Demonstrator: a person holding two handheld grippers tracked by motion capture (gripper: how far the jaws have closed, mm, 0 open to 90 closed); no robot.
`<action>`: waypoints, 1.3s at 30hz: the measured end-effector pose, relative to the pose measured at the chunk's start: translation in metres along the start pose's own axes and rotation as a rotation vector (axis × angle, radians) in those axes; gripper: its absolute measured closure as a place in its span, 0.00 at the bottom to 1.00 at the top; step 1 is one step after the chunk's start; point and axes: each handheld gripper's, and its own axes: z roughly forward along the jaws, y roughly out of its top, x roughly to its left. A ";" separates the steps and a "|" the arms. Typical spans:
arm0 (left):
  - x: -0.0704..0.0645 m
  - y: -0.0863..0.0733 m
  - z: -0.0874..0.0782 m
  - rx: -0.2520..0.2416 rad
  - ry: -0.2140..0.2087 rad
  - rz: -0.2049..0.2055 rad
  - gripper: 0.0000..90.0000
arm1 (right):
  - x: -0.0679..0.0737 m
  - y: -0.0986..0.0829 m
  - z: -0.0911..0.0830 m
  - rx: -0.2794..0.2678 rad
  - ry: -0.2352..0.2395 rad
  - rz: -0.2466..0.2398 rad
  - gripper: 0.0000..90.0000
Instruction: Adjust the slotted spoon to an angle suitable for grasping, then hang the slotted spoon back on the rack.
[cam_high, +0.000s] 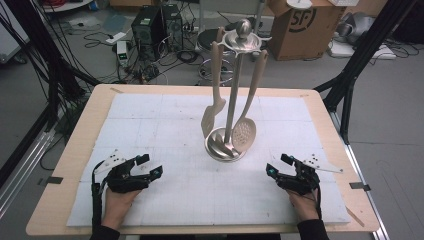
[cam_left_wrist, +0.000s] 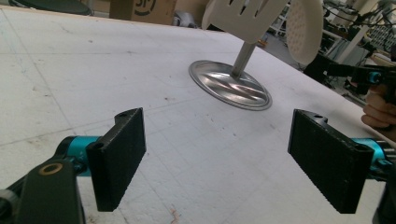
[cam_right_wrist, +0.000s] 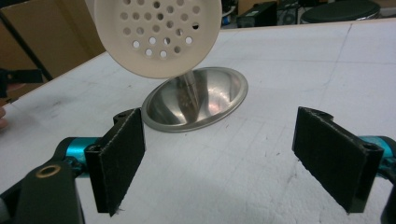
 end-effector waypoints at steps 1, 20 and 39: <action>0.001 0.000 0.001 -0.001 0.004 -0.001 0.22 | -0.001 -0.001 0.000 0.003 0.003 0.000 0.18; 0.000 -0.003 0.001 0.034 0.012 0.001 0.22 | -0.001 -0.001 0.004 0.009 0.017 -0.008 0.18; 0.003 0.000 0.008 0.031 0.023 -0.008 0.22 | -0.006 -0.001 -0.006 -0.017 0.015 -0.008 0.18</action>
